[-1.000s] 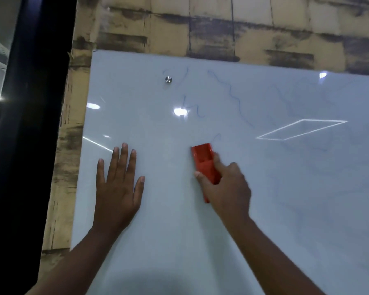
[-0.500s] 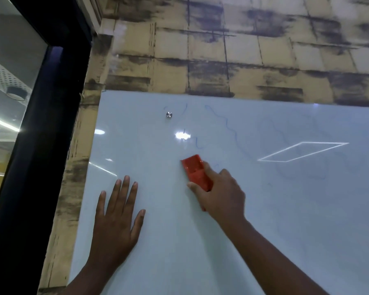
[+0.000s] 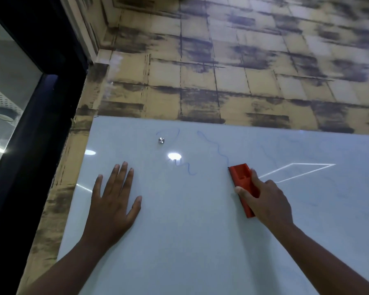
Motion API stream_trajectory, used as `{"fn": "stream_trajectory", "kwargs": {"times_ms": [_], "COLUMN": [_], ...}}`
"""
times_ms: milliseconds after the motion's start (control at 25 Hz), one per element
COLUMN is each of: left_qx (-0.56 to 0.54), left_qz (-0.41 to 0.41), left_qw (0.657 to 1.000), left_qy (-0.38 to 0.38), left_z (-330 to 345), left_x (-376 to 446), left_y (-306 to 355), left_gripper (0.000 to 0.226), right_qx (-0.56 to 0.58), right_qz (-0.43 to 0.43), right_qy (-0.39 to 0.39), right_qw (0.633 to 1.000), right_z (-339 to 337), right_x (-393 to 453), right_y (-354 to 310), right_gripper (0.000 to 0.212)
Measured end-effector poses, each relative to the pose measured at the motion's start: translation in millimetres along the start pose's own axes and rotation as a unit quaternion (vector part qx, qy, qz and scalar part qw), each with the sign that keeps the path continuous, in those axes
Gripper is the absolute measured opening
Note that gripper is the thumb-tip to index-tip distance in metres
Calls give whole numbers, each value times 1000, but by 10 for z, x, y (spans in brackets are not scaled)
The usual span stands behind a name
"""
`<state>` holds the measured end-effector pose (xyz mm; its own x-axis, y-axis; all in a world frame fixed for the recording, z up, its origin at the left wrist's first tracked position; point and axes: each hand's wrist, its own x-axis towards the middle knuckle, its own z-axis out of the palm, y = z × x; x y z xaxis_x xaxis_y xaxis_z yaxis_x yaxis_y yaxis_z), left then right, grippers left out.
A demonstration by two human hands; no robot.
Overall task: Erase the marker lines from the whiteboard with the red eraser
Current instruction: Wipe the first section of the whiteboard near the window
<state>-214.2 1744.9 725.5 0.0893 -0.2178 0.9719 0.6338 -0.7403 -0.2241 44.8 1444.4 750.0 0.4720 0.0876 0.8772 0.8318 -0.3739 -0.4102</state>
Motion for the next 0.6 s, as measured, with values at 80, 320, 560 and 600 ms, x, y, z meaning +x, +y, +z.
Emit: {"fn": "stream_trajectory", "kwargs": {"times_ms": [80, 320, 560, 600], "left_qx": [-5, -9, -10, -12], "left_qz": [-13, -18, -20, -19], "left_qw": [1000, 1000, 1000, 1000], "left_qy": [3, 8, 5, 7], "left_z": [62, 108, 147, 143], "left_x": [117, 102, 119, 113], "left_y": [-13, -7, -56, -56], "left_gripper": [74, 75, 77, 76], "right_qx": [8, 13, -29, -46], "right_qz": [-28, -129, -254, -262], "right_qy": [19, 37, 1, -2], "right_qw": [999, 991, 967, 964], "right_z": [75, 449, 585, 534], "right_x": [18, -27, -10, 50], "right_y": [-234, -1195, -1850, -1814], "right_gripper": [74, 70, 73, 73]}}
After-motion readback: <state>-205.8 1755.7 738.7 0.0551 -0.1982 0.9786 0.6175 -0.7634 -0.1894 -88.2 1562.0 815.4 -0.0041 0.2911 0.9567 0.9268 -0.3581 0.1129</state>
